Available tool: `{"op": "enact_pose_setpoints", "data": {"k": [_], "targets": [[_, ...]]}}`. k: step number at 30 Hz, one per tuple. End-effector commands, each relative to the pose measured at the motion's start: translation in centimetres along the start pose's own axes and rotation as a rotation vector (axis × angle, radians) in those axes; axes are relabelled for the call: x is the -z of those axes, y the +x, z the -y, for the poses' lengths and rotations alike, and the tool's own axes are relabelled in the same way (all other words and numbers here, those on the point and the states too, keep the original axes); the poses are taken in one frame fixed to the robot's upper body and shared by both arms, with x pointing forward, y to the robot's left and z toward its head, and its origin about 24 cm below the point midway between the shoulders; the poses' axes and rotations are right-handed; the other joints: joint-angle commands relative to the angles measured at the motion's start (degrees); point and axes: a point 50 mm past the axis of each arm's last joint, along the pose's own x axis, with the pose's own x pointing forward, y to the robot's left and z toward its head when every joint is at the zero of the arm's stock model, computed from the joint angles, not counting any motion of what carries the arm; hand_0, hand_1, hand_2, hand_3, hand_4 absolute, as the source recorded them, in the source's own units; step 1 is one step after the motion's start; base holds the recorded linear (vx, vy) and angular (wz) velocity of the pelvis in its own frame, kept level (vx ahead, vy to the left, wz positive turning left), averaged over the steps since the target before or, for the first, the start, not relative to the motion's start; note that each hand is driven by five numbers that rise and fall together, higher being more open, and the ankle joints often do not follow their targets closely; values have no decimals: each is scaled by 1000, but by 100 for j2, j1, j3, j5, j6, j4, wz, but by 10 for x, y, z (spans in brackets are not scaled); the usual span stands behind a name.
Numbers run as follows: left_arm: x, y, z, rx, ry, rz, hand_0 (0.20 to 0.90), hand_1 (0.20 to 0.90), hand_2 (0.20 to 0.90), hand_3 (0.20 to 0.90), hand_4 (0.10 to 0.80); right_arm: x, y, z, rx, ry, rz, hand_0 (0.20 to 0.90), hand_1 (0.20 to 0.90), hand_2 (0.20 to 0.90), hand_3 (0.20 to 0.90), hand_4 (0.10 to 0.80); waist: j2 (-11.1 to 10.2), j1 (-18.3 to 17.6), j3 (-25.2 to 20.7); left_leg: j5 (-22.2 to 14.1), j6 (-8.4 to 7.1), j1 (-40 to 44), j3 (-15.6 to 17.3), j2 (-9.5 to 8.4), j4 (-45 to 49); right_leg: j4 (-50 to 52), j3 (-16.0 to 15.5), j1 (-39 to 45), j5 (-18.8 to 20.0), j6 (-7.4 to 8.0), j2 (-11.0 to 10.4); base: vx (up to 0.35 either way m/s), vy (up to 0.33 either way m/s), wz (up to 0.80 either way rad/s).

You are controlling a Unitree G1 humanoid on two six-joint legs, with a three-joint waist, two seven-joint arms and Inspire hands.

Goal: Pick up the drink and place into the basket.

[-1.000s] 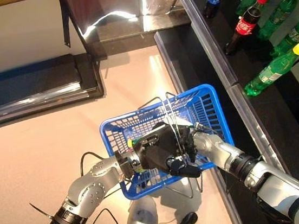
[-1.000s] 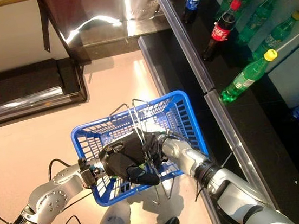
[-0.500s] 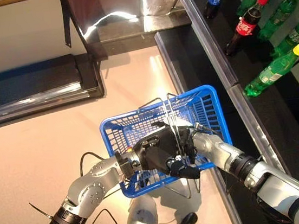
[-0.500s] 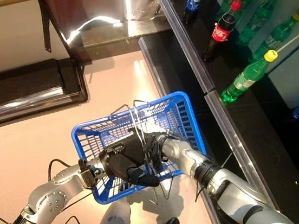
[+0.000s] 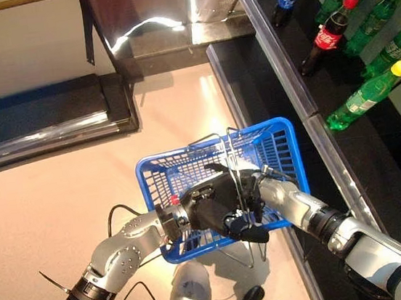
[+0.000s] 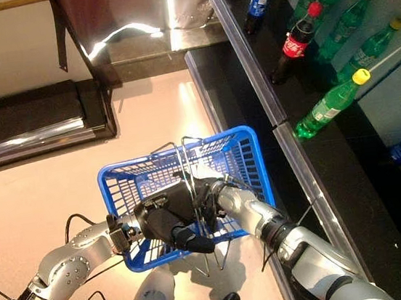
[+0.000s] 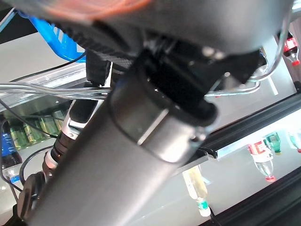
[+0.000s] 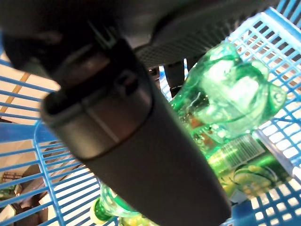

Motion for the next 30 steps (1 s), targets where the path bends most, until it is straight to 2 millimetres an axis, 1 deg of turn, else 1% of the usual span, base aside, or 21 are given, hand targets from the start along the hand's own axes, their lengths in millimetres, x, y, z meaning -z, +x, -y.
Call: {"op": "enact_pose_setpoints", "data": {"k": [1,9,16,18,24,28,29,30], "targets": [[-74,33,102,688,110,626,300,300,300,200,100,-11,-3,-20,61,117,70,900,900,900,900,800,73,-68,-2390,9,-4,-106,113,-19,-241,183,68,-94,-89,-168,121,0,0,0],[-77,23,90,553,133,682,300,300,300,200,100,-14,-15,-7,149,188,130,900,900,900,900,800,118,-205,-2367,-2,5,-83,235,-1,-241,193,163,-123,-89,-159,106,-13,13,-8],[-80,13,75,395,154,735,300,300,300,200,100,-18,-28,7,221,221,193,900,900,900,900,800,154,-318,-2338,-14,17,-58,364,18,-241,174,256,-132,-75,-132,85,-8,7,-4],[-81,8,70,342,157,760,300,300,300,200,100,-21,-34,13,250,229,218,900,900,900,900,800,169,-369,-2320,-18,19,-47,416,24,-241,169,293,-142,-66,-119,74,-16,9,-19],[-81,-2,56,193,153,796,300,300,300,200,100,-24,-46,25,311,243,270,900,900,900,900,800,187,-503,-2325,-15,43,-46,523,22,-241,143,367,-183,-20,-92,53,-5,6,-10],[-81,-11,45,77,130,825,300,300,300,200,100,-27,-55,34,354,257,310,900,900,900,900,800,210,-577,-2306,-18,43,-32,615,40,-241,140,426,-214,-3,-75,34,-8,4,-8],[-81,-11,45,77,129,825,300,300,300,200,100,-27,-56,34,354,257,310,900,900,900,900,800,210,-575,-2307,-19,43,-31,617,40,-241,140,428,-214,-2,-75,34,0,0,0],[-80,-14,41,32,113,836,300,300,300,200,100,-27,-59,37,374,270,323,900,900,900,900,800,211,-597,-2301,-23,44,-28,646,43,-241,129,442,-212,2,-67,30,0,0,0]]}}
